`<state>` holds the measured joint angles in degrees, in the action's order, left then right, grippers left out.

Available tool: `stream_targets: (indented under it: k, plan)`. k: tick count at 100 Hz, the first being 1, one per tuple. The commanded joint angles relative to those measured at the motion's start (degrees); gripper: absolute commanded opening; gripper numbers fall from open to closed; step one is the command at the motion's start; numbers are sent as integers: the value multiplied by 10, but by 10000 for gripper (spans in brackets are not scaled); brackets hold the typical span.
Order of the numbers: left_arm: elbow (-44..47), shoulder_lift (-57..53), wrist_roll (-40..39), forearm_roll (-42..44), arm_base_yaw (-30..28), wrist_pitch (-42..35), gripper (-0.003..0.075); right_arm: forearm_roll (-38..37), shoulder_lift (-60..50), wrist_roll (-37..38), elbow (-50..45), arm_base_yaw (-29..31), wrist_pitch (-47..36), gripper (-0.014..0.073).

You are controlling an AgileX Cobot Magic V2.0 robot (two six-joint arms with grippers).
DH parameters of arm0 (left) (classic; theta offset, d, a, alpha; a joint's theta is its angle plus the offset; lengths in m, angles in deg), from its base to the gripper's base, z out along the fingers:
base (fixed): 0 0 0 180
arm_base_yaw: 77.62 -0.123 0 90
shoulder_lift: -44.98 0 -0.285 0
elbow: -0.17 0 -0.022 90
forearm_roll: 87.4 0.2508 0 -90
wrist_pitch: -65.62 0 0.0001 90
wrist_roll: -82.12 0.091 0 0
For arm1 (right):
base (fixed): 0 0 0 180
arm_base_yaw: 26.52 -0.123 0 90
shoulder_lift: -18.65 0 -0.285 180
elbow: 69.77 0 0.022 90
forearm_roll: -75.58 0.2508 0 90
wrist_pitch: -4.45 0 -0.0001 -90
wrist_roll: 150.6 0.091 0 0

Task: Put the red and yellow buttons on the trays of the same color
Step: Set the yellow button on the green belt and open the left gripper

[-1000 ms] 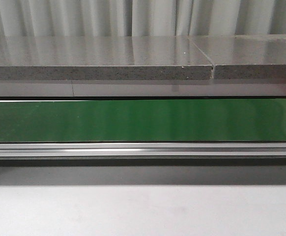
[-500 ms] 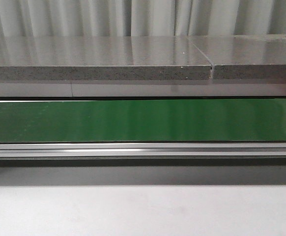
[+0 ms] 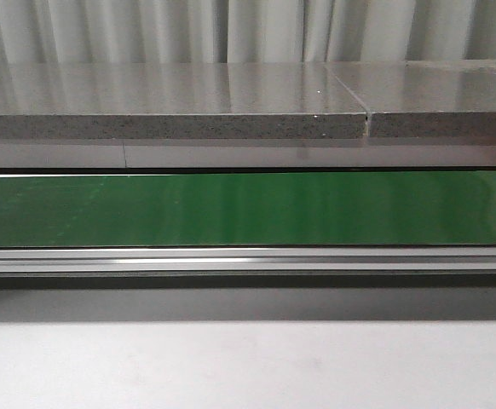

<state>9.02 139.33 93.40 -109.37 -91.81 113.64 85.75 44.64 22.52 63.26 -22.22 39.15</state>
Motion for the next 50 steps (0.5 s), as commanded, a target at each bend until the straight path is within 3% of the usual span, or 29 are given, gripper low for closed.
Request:
stream_targets:
  k: [1, 22, 50]
  plan:
    - [-12, -38, 2, -18, 2, -26, 546, 1, 2, -4, 13, -1, -39, -66]
    - [2, -73, -6, 1, -13, -13, 545, 1, 2, -4, 13, -1, -39, -66]
    - [90, -139, -17, 0, -121, 2, 546, 1, 2, -4, 13, -1, -39, -66]
